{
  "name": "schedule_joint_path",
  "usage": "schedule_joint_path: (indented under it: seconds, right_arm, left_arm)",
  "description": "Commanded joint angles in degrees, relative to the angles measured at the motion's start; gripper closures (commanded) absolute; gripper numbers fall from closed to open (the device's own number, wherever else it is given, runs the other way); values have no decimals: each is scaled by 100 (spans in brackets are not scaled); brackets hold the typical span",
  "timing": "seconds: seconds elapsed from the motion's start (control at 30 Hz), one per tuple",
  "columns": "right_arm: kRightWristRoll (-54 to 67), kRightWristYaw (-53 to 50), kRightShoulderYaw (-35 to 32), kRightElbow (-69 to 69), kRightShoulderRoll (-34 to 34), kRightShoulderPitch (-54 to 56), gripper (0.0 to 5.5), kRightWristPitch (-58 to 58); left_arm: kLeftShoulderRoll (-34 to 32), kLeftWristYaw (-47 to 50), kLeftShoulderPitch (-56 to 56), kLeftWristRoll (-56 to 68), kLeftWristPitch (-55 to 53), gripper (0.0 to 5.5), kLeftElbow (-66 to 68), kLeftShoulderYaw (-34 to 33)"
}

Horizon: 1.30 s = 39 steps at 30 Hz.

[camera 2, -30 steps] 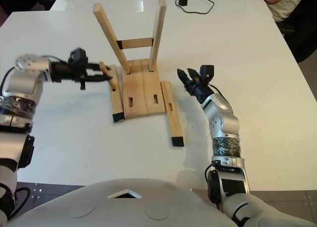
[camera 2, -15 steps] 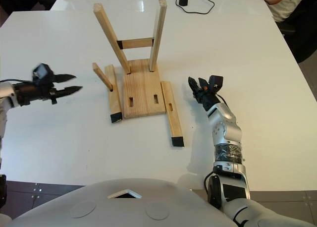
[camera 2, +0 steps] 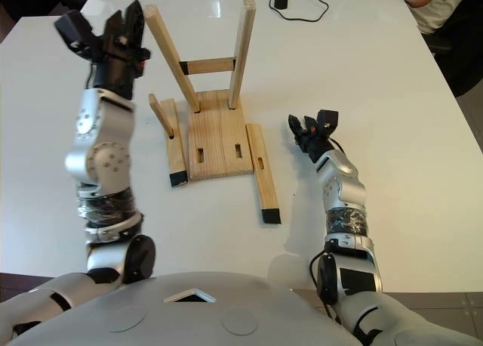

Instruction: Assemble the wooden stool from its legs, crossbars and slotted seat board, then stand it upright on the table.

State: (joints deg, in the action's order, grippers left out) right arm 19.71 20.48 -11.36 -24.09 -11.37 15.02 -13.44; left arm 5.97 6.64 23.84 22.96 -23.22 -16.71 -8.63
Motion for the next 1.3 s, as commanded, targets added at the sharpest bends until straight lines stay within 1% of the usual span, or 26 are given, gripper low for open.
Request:
schedule_joint_path:
  seconds: [0.03, 0.3, 0.5, 0.6, 0.8, 0.9, 0.97, 1.1, 1.17, 1.3]
  right_arm:
    - [-99, -98, -8, -152, 92, -117, 286, 97]
    - [-106, -154, -23, -174, 137, -201, 286, 176]
    - [-132, -137, 20, -185, 154, -221, 286, 165]
    - [-148, -117, 22, -227, 137, -220, 286, 163]
    - [-144, -123, 7, -235, 129, -188, 286, 155]
    - [-148, -134, 10, -231, 136, -176, 286, 160]
    - [-147, -131, 8, -230, 133, -176, 286, 163]
    - [-154, -127, 5, -258, 141, -228, 286, 199]
    - [-162, -140, 20, -268, 168, -241, 286, 215]
    - [-170, -134, 58, -284, 202, -225, 286, 226]
  left_arm:
    - [-77, 230, -21, -350, 156, 312, 309, -59]
    - [-149, 142, -52, -483, 150, 312, 352, 58]
    - [-134, 364, -300, -522, -691, 312, 926, 37]
    - [-105, 419, -454, -512, -802, 312, 1112, -29]
    - [-28, 305, -367, -437, -505, 312, 943, 22]
    - [-194, 461, -380, -1132, 425, 312, 686, 202]
    - [-311, 526, -495, -1596, 923, 312, 276, 353]
    - [-160, 515, -879, -1684, 798, 312, -265, 524]
    - [-106, 454, -950, -1621, 737, 312, -264, 583]
    - [-26, 466, -767, -1386, 509, 312, -62, 474]
